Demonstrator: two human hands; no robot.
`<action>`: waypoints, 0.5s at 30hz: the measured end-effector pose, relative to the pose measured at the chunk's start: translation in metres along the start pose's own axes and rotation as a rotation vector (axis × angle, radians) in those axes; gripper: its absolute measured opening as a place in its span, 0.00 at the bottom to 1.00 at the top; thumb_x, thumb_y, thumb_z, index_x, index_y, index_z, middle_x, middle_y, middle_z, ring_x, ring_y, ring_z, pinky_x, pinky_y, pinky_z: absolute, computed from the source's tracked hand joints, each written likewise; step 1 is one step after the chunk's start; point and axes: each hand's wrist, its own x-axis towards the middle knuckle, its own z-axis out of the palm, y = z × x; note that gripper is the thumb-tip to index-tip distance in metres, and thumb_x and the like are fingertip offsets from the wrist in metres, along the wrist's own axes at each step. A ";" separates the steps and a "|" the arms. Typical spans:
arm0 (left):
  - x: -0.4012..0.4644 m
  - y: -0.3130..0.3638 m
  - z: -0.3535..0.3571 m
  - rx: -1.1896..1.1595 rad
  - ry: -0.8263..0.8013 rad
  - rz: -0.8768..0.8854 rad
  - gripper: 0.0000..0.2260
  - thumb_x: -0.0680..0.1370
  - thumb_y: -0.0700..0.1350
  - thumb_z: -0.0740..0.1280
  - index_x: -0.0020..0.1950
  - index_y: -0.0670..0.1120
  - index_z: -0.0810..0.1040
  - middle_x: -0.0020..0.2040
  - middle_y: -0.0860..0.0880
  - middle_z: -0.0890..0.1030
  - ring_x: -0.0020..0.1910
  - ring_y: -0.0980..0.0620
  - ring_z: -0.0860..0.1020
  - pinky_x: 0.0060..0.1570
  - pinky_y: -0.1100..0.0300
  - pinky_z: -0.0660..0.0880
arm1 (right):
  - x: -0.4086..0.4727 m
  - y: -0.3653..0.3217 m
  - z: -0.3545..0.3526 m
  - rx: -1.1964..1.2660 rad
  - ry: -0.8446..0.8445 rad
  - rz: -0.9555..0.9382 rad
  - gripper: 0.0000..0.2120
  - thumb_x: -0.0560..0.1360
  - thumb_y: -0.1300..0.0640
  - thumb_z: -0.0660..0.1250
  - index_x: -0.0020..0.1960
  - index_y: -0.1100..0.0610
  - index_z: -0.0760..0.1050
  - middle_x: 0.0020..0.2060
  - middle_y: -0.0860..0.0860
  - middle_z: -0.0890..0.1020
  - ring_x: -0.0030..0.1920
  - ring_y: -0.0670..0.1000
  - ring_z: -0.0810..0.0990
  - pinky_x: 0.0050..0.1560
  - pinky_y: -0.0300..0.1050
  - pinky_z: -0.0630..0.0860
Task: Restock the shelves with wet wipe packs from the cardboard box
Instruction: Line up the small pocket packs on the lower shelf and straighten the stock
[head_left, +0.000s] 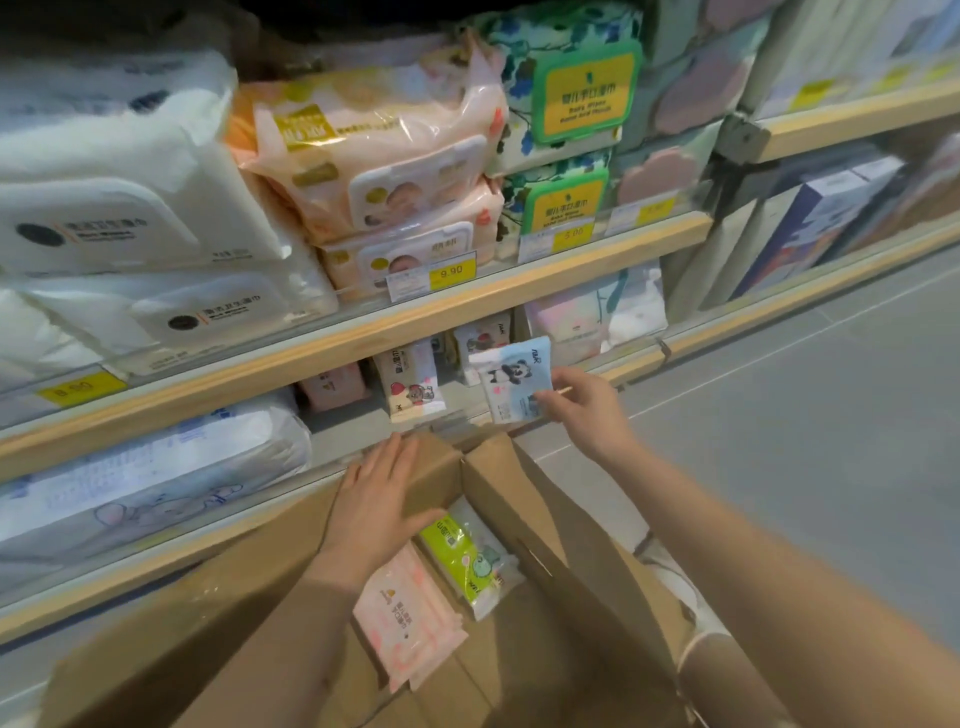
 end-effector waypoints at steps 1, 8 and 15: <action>-0.002 -0.005 0.008 0.012 -0.013 0.017 0.36 0.76 0.60 0.63 0.78 0.52 0.49 0.78 0.47 0.54 0.75 0.48 0.57 0.73 0.51 0.53 | 0.010 0.002 0.003 -0.006 0.018 0.000 0.09 0.77 0.60 0.64 0.55 0.59 0.78 0.48 0.52 0.82 0.43 0.45 0.81 0.41 0.38 0.79; 0.002 -0.011 0.027 -0.001 0.145 0.055 0.23 0.75 0.46 0.69 0.69 0.52 0.70 0.59 0.51 0.80 0.50 0.50 0.81 0.41 0.58 0.77 | 0.074 0.019 0.047 -0.077 0.056 0.004 0.11 0.78 0.61 0.61 0.57 0.60 0.77 0.46 0.51 0.79 0.46 0.49 0.78 0.39 0.35 0.70; 0.000 -0.019 0.037 0.089 0.290 0.151 0.19 0.75 0.50 0.57 0.64 0.50 0.75 0.48 0.53 0.83 0.36 0.53 0.80 0.28 0.64 0.74 | 0.098 0.041 0.070 -0.108 0.165 0.128 0.10 0.78 0.61 0.60 0.53 0.60 0.78 0.42 0.52 0.79 0.38 0.49 0.74 0.30 0.29 0.65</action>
